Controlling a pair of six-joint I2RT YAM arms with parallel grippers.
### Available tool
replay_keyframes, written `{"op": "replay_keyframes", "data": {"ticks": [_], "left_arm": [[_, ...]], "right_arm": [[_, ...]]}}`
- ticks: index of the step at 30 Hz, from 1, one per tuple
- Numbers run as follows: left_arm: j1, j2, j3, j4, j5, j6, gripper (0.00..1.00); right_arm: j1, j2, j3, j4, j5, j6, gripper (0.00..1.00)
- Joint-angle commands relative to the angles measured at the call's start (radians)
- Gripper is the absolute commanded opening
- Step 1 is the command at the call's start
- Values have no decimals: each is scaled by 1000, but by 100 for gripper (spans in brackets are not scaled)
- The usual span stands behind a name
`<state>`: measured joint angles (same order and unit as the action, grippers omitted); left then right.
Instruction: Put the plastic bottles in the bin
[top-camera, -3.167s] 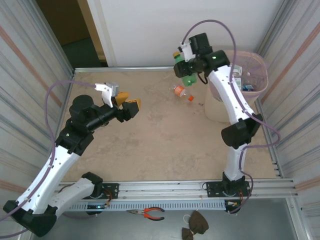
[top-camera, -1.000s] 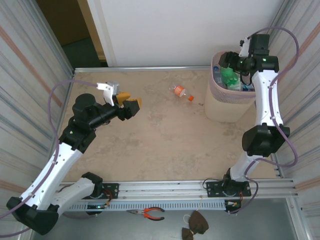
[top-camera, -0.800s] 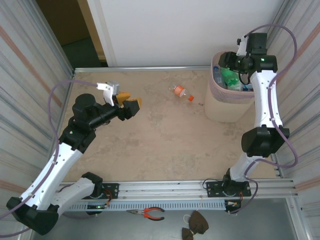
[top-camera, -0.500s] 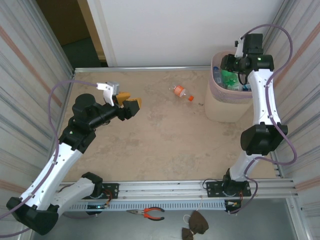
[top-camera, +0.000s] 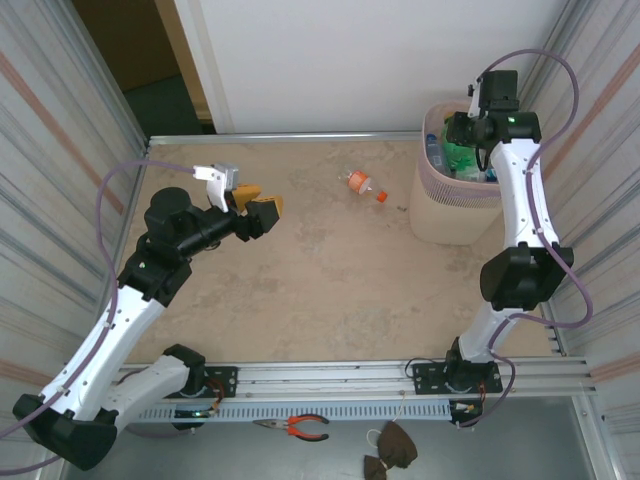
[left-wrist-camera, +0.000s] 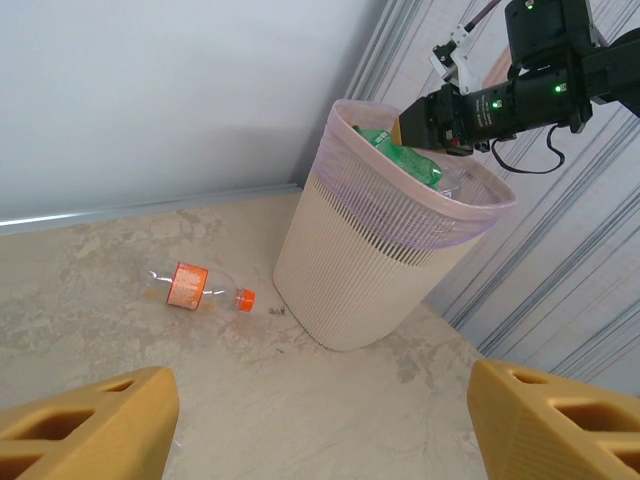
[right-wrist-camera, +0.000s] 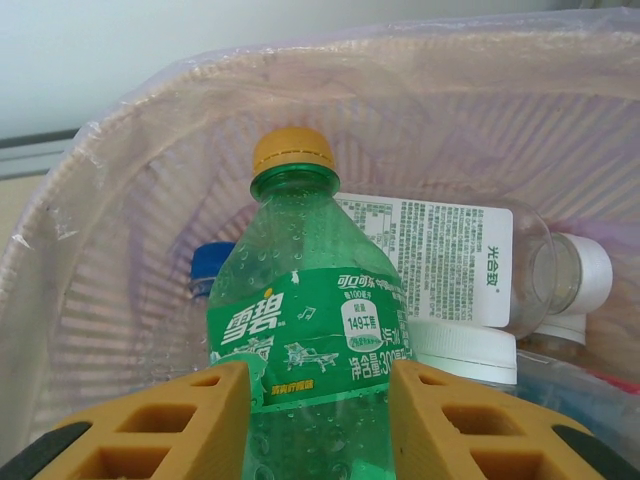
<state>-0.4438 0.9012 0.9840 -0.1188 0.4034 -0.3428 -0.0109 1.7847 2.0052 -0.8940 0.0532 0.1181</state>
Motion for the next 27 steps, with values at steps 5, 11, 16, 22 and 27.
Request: {"op": "replay_keyframes", "data": {"ticks": [5, 11, 16, 22, 27], "left_arm": [[7, -15, -16, 45, 23, -18, 77], [7, -18, -18, 44, 23, -15, 76], [8, -31, -25, 41, 14, -14, 76], [8, -42, -29, 33, 6, -14, 76], [10, -48, -24, 18, 5, -10, 77]], "right_arm": [[0, 23, 36, -275, 17, -36, 40], [36, -33, 119, -261, 16, -30, 46], [91, -38, 227, -263, 30, -36, 50], [187, -8, 246, -216, -15, -81, 52], [293, 74, 248, -185, -12, -156, 54]]}}
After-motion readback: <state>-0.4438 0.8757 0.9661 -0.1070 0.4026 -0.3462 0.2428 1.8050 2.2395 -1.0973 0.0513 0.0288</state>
